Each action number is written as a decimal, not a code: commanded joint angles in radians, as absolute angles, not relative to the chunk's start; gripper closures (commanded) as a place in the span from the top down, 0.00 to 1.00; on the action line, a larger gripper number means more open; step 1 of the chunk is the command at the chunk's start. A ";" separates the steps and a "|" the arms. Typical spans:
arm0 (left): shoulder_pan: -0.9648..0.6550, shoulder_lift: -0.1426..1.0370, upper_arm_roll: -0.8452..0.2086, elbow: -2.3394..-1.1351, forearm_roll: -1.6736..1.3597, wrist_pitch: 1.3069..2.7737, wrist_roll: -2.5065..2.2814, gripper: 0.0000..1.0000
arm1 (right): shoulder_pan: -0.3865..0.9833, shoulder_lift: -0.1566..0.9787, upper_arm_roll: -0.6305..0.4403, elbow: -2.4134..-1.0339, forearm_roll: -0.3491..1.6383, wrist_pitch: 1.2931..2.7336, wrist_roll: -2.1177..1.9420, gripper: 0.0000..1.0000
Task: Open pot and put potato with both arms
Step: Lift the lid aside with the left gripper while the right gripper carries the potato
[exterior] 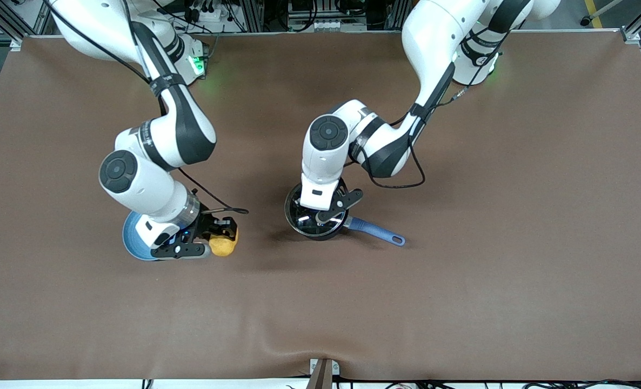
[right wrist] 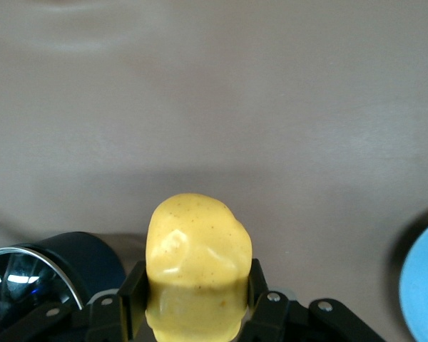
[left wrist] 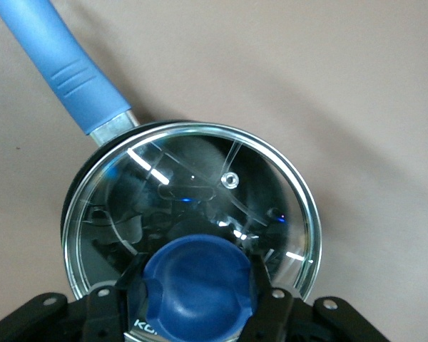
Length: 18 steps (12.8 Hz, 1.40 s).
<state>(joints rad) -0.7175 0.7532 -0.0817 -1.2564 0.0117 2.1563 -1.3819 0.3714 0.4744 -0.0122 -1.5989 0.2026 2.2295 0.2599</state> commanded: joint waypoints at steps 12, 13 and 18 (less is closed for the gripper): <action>-0.390 0.356 -0.077 -1.302 -0.083 1.797 -0.939 0.00 | 0.661 0.626 -0.020 -1.503 0.158 2.365 0.572 0.00; -0.341 0.339 -0.077 -1.318 -0.112 1.775 -0.877 0.00 | 0.670 0.630 -0.020 -1.503 0.134 2.368 0.572 0.00; -0.140 0.261 -0.077 -1.469 -0.123 1.763 -0.505 0.00 | 0.712 0.669 -0.018 -1.516 0.115 2.361 0.528 0.00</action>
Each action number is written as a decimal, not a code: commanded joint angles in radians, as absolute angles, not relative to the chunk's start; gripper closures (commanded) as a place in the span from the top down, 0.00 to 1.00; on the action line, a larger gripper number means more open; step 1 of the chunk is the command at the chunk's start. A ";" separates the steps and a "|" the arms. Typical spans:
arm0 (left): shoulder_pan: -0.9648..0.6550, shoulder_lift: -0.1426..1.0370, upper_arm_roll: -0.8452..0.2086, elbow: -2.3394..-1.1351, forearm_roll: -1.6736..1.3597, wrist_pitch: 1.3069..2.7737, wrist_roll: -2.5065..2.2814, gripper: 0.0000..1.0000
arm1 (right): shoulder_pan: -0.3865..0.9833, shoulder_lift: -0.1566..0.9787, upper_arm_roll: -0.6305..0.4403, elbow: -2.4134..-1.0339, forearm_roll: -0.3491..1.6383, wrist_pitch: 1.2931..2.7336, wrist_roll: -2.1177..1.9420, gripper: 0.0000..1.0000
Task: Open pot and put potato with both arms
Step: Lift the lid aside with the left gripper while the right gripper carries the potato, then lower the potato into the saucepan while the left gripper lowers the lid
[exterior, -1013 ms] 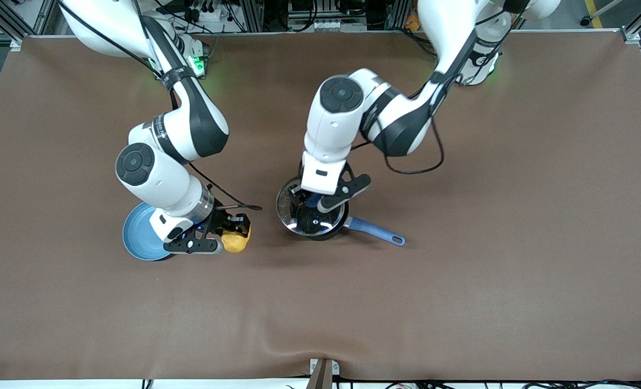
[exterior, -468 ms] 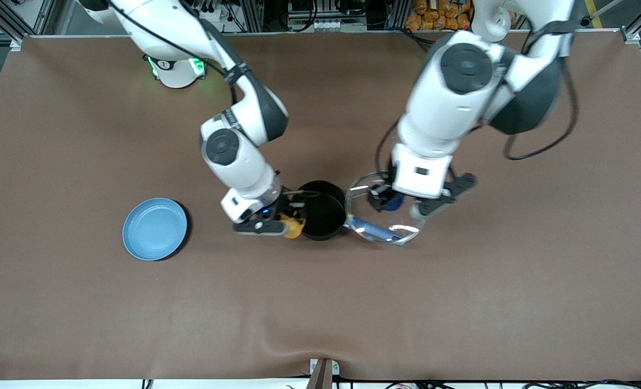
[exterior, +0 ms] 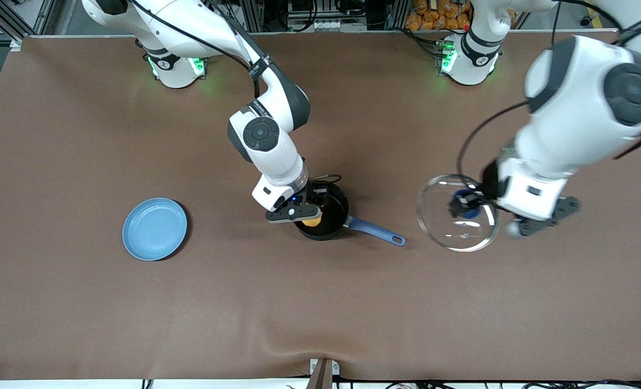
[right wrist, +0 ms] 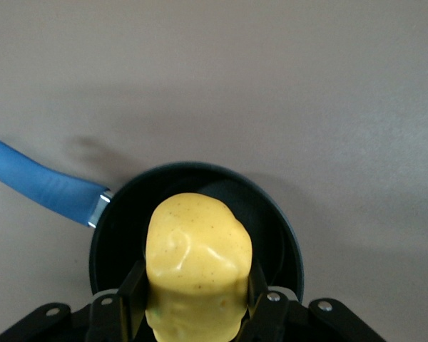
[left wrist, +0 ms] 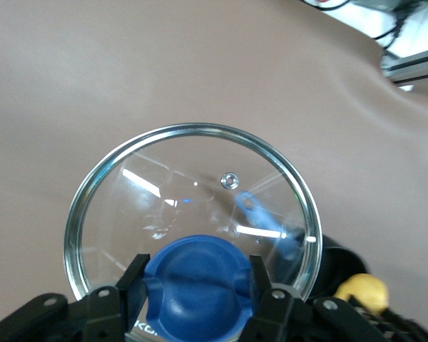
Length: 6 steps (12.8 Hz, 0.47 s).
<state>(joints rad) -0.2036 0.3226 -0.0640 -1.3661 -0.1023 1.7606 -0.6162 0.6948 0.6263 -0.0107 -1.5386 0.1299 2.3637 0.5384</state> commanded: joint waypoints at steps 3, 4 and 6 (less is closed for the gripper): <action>-0.065 0.262 -0.075 -1.517 -0.123 1.790 -0.338 0.00 | 0.722 0.702 -0.018 -1.514 0.117 2.368 0.535 0.00; -0.051 0.261 -0.075 -1.537 -0.121 1.808 -0.301 0.00 | 0.732 0.710 -0.018 -1.513 0.121 2.370 0.538 0.00; -0.011 0.262 -0.075 -1.577 -0.121 1.841 -0.232 0.00 | 0.752 0.718 -0.018 -1.509 0.123 2.372 0.540 0.00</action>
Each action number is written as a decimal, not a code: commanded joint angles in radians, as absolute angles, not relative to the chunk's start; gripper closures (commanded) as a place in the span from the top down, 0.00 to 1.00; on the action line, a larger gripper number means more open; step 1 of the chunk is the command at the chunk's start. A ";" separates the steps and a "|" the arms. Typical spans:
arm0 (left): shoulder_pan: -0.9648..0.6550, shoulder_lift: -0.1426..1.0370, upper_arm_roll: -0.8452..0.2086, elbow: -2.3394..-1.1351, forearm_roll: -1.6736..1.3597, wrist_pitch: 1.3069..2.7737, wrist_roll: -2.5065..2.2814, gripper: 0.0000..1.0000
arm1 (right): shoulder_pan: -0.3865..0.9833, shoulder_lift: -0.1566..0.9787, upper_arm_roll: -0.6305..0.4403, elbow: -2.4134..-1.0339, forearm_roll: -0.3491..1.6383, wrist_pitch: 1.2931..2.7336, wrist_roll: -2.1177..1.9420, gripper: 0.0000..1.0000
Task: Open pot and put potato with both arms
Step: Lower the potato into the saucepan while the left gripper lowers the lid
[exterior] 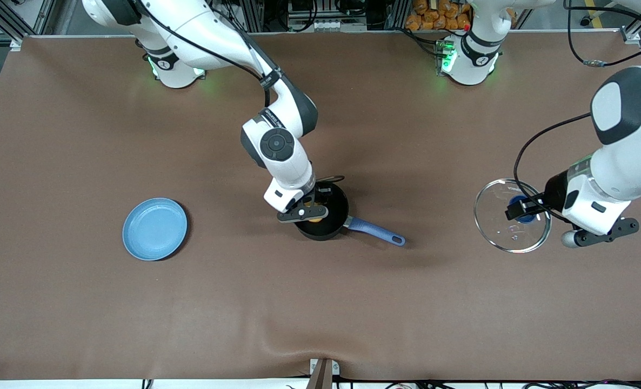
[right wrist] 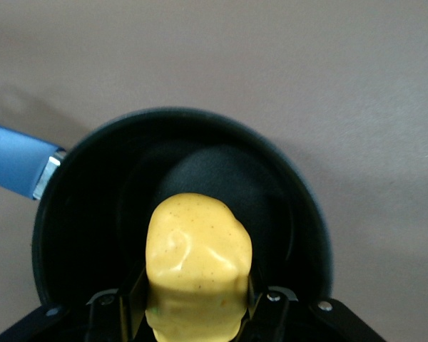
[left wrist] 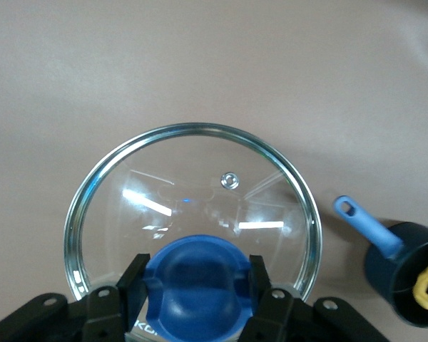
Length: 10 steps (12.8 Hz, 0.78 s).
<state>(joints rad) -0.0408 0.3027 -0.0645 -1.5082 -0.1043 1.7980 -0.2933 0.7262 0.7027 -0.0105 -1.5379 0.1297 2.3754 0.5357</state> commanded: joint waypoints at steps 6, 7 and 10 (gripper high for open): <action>0.040 0.279 -0.075 -1.771 -0.123 2.093 -0.094 0.00 | 0.781 0.765 -0.021 -1.508 0.109 2.427 0.561 0.00; 0.047 0.296 -0.075 -1.816 -0.123 2.133 -0.081 0.00 | 0.784 0.775 -0.021 -1.505 0.109 2.428 0.561 0.00; 0.054 0.330 -0.075 -1.951 -0.123 2.349 -0.048 0.00 | 0.784 0.784 -0.023 -1.500 0.106 2.447 0.561 0.00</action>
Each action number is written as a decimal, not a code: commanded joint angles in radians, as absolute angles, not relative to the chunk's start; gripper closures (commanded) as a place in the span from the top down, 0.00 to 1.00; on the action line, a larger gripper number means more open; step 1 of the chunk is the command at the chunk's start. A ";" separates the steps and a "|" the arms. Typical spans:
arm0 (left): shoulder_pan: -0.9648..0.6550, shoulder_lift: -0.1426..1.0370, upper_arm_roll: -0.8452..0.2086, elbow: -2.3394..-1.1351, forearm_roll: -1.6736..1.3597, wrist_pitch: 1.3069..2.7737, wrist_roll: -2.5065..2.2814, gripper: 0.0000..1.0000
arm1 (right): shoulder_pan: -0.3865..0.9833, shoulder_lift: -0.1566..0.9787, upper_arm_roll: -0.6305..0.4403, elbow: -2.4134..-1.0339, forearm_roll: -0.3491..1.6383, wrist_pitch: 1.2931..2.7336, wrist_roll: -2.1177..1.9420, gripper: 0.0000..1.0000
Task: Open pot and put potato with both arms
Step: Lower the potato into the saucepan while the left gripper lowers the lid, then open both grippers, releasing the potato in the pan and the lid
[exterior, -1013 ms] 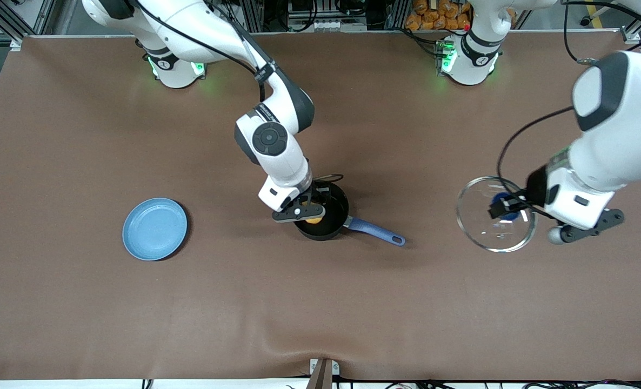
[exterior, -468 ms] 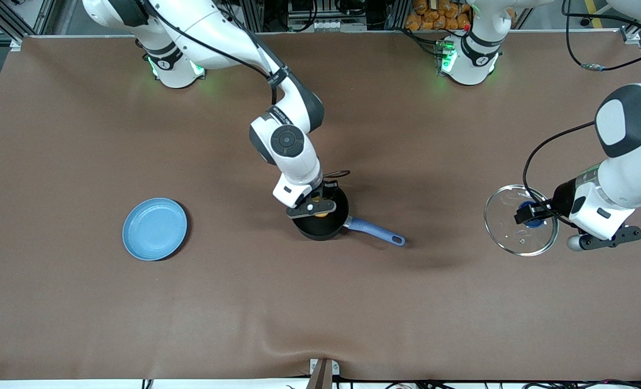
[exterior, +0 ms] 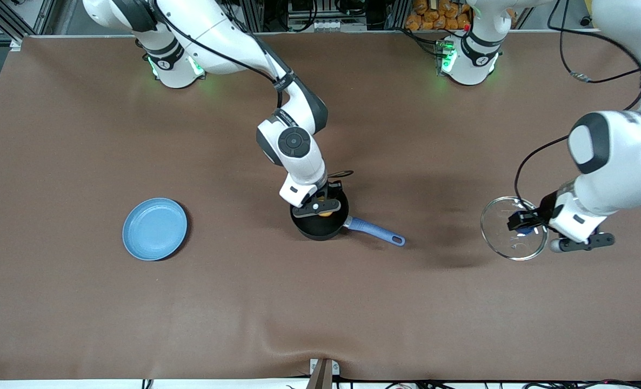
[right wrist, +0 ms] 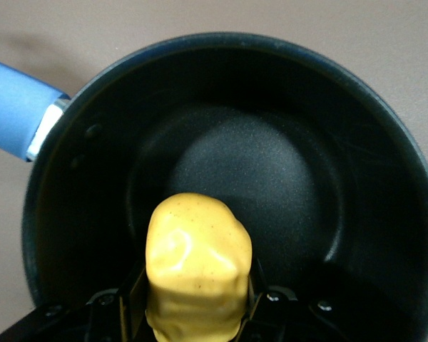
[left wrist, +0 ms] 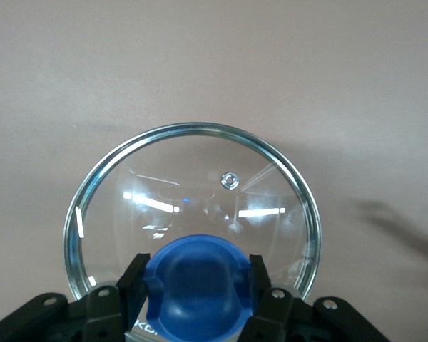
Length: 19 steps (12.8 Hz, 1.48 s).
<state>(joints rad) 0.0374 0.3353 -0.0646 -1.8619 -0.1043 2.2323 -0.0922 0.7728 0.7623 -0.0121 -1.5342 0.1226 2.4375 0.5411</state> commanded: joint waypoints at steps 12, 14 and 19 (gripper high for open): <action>0.055 0.466 -0.100 -1.985 -0.127 2.461 -0.014 0.00 | 0.776 0.804 -0.023 -1.462 0.115 2.462 0.561 0.60; 0.046 0.482 -0.100 -1.977 -0.149 2.461 -0.012 0.09 | 0.778 0.804 -0.025 -1.454 0.114 2.462 0.561 1.00; 0.048 0.419 -0.155 -1.919 -0.172 2.384 -0.076 1.00 | 0.758 0.766 -0.028 -1.416 0.115 2.375 0.560 1.00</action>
